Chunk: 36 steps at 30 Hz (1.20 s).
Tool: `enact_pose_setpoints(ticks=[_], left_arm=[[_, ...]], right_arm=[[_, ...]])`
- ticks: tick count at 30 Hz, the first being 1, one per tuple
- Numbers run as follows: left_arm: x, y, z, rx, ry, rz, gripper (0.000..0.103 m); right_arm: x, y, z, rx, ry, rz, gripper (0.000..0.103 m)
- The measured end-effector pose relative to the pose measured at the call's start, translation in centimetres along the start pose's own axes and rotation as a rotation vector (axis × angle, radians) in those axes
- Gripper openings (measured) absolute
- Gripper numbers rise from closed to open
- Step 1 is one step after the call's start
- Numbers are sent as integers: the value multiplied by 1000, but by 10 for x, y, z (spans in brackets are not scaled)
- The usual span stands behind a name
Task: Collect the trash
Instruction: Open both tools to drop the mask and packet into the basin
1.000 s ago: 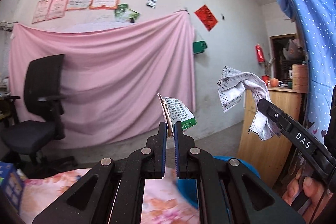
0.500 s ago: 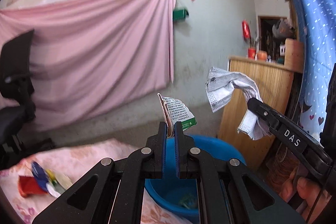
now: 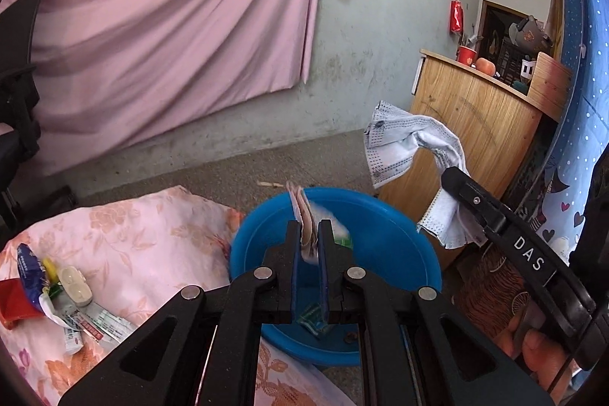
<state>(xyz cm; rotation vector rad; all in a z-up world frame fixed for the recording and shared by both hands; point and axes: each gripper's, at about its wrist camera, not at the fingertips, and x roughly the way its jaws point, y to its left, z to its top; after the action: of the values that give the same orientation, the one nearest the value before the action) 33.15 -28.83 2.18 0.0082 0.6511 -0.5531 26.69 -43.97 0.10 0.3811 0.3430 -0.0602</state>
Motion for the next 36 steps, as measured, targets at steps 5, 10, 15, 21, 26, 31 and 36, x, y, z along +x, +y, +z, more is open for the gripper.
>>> enact_pose_setpoints(ticks=[5,10,15,21,26,31,36], left_arm=[[2,2,-2,4,32,5,11],[1,5,-3,-12,39,21,32],[-17,21,-9,-41,20,45,39],[-46,36,-11,-72,-54,60,53],[-77,47,-13,-66,-132,93,64],[-108,63,-16,-102,-198,128,85],[-142,77,-22,-125,-295,197,101]], right_arm=[[4,-1,-1,-4,17,0,40],[10,-4,-1,-5,43,-2,51],[14,-3,-2,-8,60,5,66],[7,4,2,-14,46,23,78],[-10,17,10,-22,-13,53,93],[-27,31,16,-25,-78,102,103],[-44,52,20,-46,-136,168,103]])
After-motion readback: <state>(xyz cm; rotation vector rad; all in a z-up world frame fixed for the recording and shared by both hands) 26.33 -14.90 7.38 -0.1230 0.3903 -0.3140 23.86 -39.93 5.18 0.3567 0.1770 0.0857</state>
